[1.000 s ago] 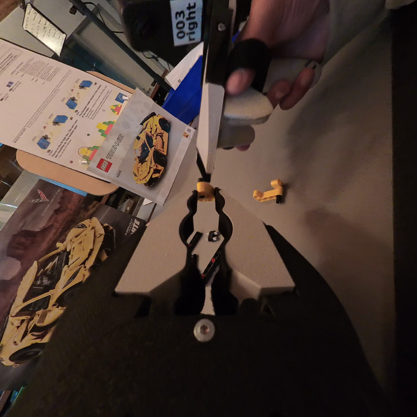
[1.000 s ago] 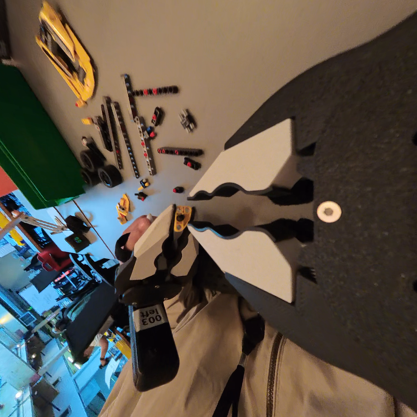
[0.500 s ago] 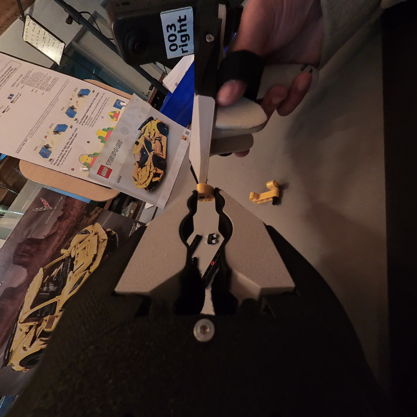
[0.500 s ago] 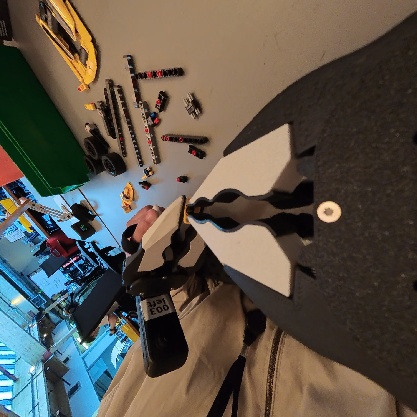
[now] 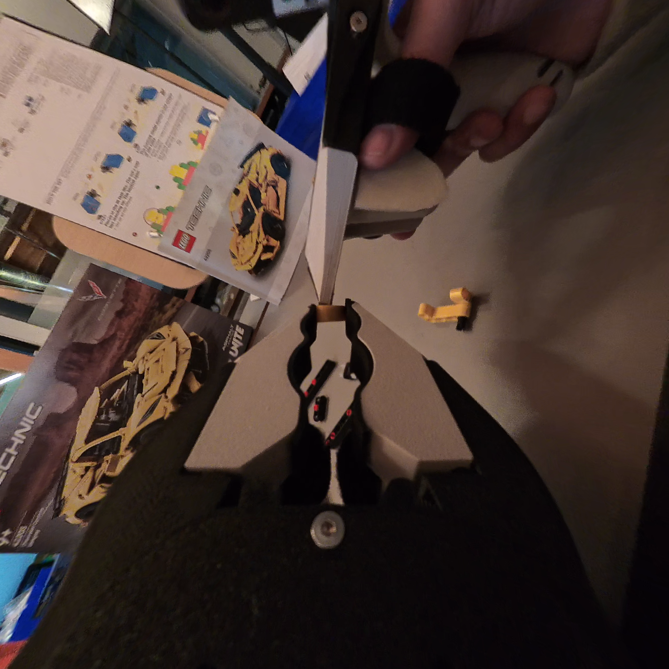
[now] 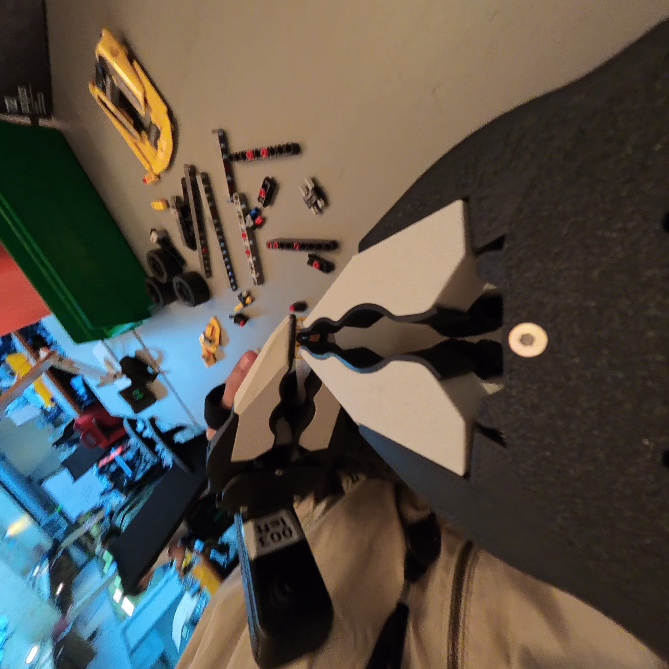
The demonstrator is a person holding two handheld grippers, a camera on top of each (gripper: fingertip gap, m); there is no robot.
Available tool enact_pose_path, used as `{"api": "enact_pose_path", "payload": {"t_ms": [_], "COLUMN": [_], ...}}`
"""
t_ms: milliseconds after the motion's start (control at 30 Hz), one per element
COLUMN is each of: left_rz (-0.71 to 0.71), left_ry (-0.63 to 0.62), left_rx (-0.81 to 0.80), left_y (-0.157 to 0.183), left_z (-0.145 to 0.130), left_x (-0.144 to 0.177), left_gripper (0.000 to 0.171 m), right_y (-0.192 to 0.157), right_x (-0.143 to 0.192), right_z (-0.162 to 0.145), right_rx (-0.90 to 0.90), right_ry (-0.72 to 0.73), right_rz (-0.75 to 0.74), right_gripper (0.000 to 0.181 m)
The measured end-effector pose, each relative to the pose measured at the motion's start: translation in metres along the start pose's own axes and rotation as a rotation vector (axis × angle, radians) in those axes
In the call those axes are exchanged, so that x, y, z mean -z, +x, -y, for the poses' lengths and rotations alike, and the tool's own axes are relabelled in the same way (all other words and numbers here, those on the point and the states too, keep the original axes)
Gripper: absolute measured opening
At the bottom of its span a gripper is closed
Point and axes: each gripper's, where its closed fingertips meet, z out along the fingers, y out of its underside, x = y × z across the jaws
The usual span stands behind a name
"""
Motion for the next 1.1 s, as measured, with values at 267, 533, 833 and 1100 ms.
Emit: {"api": "enact_pose_path", "payload": {"t_ms": [267, 533, 833, 1100], "left_rz": [0.044, 0.004, -0.339, -0.639], "left_ry": [0.024, -0.027, 0.188, 0.378], "left_rx": [0.196, 0.228, 1.045, 1.618], "left_y": [-0.032, -0.022, -0.025, -0.033], "left_z": [-0.020, -0.026, 0.009, 0.019], "left_x": [0.014, 0.001, 0.003, 0.013], "left_gripper": [0.015, 0.015, 0.016, 0.015], "right_y": [0.054, 0.168, 0.111, -0.016], "right_x": [0.138, 0.301, 0.202, 0.002], "right_z": [0.028, -0.050, 0.019, 0.034], "right_rx": [-0.120, -0.080, 0.336, 0.769], "right_ry": [0.256, -0.179, -0.039, 0.147], "right_rz": [-0.066, -1.078, -0.828, -0.381], "right_gripper": [0.003, 0.009, 0.037, 0.042]}}
